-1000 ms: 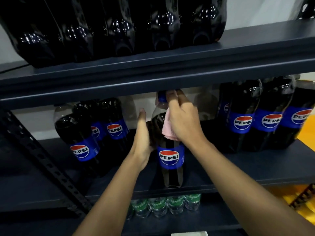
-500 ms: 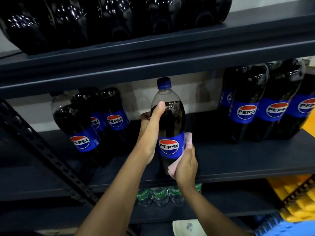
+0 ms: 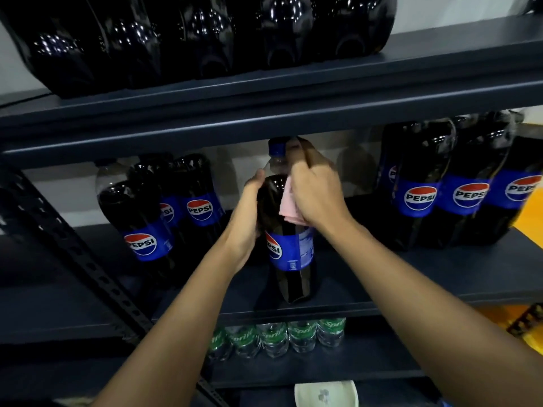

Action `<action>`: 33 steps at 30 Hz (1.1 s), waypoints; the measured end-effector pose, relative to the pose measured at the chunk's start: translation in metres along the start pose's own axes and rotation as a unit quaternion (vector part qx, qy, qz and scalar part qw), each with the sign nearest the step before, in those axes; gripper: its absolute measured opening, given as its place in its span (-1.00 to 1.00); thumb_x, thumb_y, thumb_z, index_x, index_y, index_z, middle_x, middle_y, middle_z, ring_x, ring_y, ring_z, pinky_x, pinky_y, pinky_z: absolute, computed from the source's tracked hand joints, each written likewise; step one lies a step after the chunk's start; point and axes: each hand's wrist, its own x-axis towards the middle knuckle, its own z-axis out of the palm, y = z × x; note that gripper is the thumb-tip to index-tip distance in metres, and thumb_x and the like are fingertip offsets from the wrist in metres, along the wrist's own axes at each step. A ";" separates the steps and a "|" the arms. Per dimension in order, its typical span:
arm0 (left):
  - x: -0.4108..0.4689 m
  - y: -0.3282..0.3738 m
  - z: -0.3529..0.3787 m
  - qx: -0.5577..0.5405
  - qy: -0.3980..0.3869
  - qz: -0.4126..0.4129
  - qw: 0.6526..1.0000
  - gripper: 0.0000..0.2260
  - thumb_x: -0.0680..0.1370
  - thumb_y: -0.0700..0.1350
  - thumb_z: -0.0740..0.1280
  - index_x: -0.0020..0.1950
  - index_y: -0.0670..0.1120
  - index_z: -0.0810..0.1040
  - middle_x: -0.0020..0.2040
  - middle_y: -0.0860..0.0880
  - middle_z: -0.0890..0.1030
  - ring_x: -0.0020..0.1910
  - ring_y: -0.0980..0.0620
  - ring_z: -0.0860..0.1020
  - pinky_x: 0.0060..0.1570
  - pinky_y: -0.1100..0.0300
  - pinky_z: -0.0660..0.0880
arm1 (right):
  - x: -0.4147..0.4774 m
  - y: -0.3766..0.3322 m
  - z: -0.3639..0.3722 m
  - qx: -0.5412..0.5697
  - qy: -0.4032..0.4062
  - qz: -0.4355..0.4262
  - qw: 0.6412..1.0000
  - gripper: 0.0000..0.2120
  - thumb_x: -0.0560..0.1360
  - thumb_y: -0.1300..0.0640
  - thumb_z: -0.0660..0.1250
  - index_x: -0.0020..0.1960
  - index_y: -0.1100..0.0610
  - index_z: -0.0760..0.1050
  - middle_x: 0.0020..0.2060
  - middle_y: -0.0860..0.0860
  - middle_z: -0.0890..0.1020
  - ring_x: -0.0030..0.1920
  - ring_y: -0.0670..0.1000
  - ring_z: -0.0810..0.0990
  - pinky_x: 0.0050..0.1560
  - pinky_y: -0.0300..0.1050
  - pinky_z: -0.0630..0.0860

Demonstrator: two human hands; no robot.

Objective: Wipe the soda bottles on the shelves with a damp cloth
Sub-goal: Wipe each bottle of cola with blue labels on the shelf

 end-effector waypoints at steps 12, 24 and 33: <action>0.001 -0.013 0.010 -0.021 0.029 0.028 0.999 -0.31 0.43 0.47 0.38 0.35 0.00 0.64 0.24 0.00 0.73 0.29 0.04 0.66 0.47 -0.07 0.45 | -0.096 0.111 0.051 0.087 0.127 0.057 0.986 -0.46 0.65 -0.18 -0.07 0.62 -0.17 0.20 0.37 -0.54 0.32 0.43 -0.40 0.30 0.46 -0.24 0.28; 0.004 -0.007 0.004 -0.031 0.011 0.018 0.999 -0.47 0.66 0.27 0.23 0.39 -0.09 0.62 0.27 -0.07 0.71 0.30 0.03 0.66 0.40 0.04 0.46 | -0.058 0.067 0.026 0.175 0.094 0.107 0.974 -0.63 0.72 -0.04 0.01 0.40 -0.20 0.48 0.28 -0.26 0.59 0.28 -0.31 0.51 0.32 -0.24 0.42; -0.005 0.007 0.005 0.007 0.032 -0.003 0.999 -0.47 0.71 0.32 0.03 0.23 0.08 0.70 0.13 -0.01 0.76 0.16 0.05 0.72 0.33 -0.02 0.53 | -0.001 0.006 0.006 0.038 -0.009 0.007 0.999 -0.67 0.71 -0.04 0.05 0.15 0.02 0.56 0.01 0.01 0.68 0.08 0.05 0.62 0.21 0.07 0.51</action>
